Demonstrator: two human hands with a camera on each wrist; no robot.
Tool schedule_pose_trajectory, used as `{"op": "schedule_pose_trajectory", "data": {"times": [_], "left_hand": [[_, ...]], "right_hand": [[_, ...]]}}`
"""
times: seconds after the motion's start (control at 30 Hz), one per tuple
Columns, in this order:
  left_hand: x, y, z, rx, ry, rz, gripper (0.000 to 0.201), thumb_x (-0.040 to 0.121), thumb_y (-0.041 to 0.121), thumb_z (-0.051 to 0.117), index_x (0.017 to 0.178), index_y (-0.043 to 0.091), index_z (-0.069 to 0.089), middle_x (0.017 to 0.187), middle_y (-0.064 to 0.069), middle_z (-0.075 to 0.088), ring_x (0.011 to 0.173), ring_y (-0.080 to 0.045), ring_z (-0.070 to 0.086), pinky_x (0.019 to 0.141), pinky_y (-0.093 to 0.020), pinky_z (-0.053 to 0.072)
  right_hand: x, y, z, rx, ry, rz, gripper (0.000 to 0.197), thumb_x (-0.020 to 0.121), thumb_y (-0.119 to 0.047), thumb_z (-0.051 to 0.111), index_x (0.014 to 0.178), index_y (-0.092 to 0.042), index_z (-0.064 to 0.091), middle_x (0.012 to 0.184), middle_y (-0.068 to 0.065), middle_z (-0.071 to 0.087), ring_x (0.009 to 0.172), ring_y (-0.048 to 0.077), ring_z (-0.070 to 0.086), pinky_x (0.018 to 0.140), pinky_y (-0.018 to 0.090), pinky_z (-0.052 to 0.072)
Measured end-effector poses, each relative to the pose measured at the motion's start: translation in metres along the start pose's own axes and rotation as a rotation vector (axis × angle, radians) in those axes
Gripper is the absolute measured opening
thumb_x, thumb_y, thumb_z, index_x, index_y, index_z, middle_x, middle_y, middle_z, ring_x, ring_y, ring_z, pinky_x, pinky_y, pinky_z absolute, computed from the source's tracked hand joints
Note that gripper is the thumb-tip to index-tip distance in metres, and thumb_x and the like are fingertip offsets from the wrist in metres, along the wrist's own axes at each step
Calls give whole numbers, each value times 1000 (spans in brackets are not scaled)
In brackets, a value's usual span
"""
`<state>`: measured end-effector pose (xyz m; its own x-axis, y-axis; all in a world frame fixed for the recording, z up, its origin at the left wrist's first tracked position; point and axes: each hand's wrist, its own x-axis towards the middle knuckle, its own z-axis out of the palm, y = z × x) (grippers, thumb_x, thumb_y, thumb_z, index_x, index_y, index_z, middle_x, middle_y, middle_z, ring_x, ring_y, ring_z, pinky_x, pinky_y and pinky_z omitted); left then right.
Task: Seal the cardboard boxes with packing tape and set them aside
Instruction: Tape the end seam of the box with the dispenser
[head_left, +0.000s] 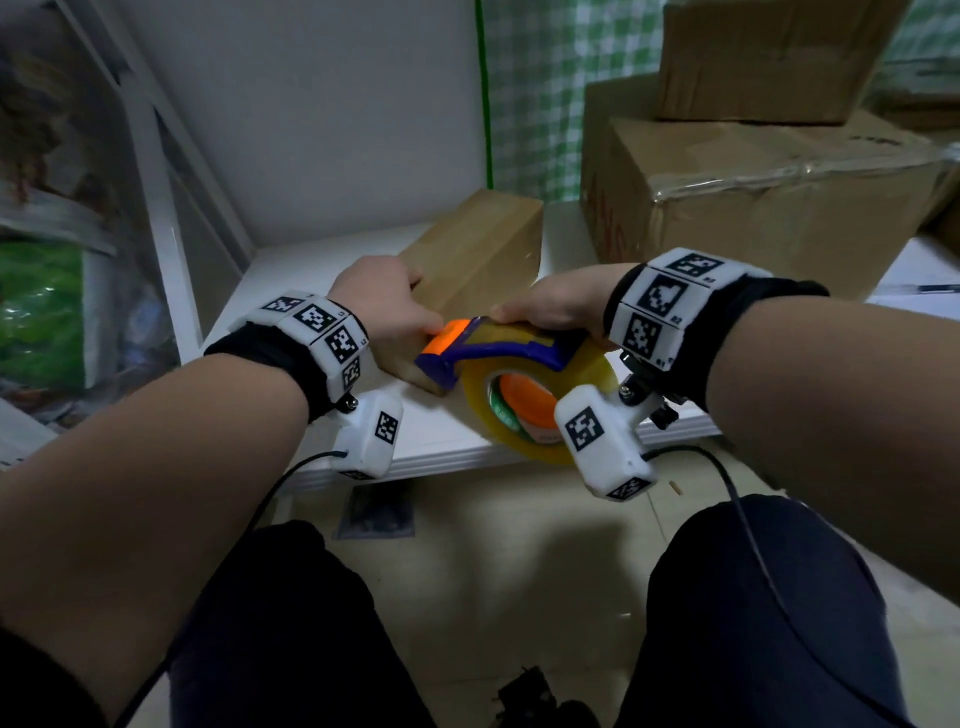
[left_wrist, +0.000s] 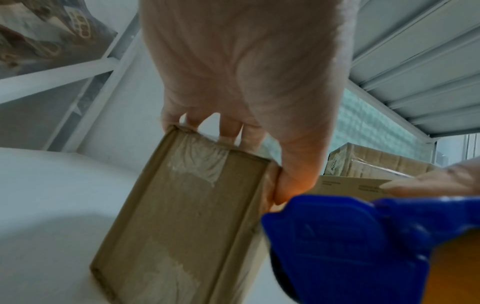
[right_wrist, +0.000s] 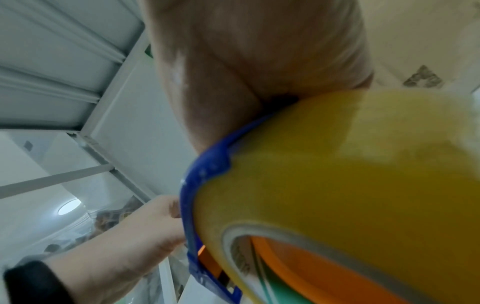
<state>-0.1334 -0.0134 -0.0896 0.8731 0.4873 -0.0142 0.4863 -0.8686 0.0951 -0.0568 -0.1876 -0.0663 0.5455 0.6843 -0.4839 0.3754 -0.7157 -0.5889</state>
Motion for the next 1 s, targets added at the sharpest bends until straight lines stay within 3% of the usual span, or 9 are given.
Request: {"op": "schedule_pose_trajectory", "data": {"times": [0.13,0.27,0.33,0.43,0.67,0.77,0.83,0.9,1.0], "left_hand": [[-5,1,2,-91,12,37,89,44,66,54,113,11,61,115,-15,58,104,-34,55,85,-40,48],[-16,8,-1,-33,-80,-78,103,53,65,56,144,28,28,134,-20,35,116,-42,43,95,-38,38],[-19,9,-2,-3,-73,-91,104,52,65,56,145,32,23,129,-22,39,115,-42,42,92,-38,38],[-25,10,-1,-15,-45,-91,95,64,60,67,144,36,22,129,-21,38,114,-42,42,91,-38,41],[-32,14,7,10,5,-16,102,69,52,69,149,37,9,131,-22,32,117,-41,37,95,-37,38],[-26,20,6,53,-4,-23,103,65,57,69,148,37,11,131,-22,34,116,-42,39,95,-39,40],[-21,19,5,67,-18,-75,100,64,60,68,146,35,17,127,-24,38,113,-43,41,93,-41,41],[-18,17,3,47,-37,-143,92,65,60,66,142,30,25,124,-25,40,111,-43,43,92,-40,41],[-18,18,3,13,-44,-215,81,69,57,66,135,22,35,123,-23,41,111,-41,45,91,-38,39]], "right_hand": [[-7,4,7,13,29,22,54,98,-47,42,131,-5,53,133,14,55,121,29,53,107,38,38],[-14,9,16,109,29,32,41,98,-43,45,108,-8,62,114,14,63,92,26,61,91,36,47],[-17,9,19,139,41,41,35,99,-41,45,85,-12,58,96,11,63,72,20,58,74,29,48],[-19,12,26,228,38,62,34,100,-36,44,78,-12,54,77,7,59,62,18,54,62,26,45],[-19,13,30,290,-9,169,36,96,-37,50,75,-8,59,71,11,61,57,22,54,63,31,48],[-16,11,27,213,38,125,34,98,-31,48,72,-11,56,80,12,62,62,21,53,78,36,49],[-15,10,24,173,69,61,26,99,-27,46,77,-16,54,109,13,60,78,19,51,96,37,43],[-19,8,18,167,128,30,20,98,-29,46,100,-15,59,132,12,53,96,18,46,101,34,39],[-17,9,6,40,215,19,43,99,-38,45,124,-6,58,129,13,57,109,22,55,99,34,42]]}}
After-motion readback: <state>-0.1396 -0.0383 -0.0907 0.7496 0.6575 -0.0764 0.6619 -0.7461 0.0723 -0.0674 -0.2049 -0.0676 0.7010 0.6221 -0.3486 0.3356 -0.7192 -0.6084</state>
